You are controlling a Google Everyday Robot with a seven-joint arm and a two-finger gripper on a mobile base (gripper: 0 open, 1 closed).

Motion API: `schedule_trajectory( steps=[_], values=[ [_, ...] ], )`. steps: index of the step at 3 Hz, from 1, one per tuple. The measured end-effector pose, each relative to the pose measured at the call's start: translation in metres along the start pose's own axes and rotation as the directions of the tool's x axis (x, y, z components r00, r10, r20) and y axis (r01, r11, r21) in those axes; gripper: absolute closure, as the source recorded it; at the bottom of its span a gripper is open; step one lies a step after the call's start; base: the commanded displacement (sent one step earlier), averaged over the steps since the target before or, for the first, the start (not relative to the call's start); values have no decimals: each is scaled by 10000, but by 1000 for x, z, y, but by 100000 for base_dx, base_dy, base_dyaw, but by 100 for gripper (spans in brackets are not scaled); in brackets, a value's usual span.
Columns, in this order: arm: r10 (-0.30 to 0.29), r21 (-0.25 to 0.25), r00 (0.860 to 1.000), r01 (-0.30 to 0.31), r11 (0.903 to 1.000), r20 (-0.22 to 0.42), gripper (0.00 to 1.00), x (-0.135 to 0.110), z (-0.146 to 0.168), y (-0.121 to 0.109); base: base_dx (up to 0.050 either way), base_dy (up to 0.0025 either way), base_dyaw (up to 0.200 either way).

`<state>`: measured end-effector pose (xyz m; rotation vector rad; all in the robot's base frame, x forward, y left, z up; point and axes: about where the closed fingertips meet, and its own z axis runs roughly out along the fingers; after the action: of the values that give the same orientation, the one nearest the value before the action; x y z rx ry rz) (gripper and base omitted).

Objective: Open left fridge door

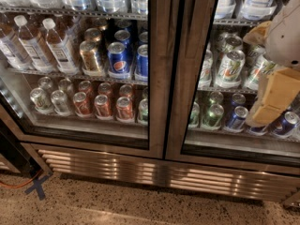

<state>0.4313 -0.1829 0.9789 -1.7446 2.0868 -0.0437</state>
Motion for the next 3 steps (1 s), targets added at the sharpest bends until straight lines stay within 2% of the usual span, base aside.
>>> schedule_trajectory(
  steps=[1,2,3],
  values=[
    [-289,-99,9923,303,9995,1203,0,-35,13,15,0,0,0],
    [-135,-308,9791,201,9993,2029,0,-64,27,28,0,0,0],
    [41,-609,9590,137,9981,2833,0,-86,33,39,0,0,0]
  ],
)
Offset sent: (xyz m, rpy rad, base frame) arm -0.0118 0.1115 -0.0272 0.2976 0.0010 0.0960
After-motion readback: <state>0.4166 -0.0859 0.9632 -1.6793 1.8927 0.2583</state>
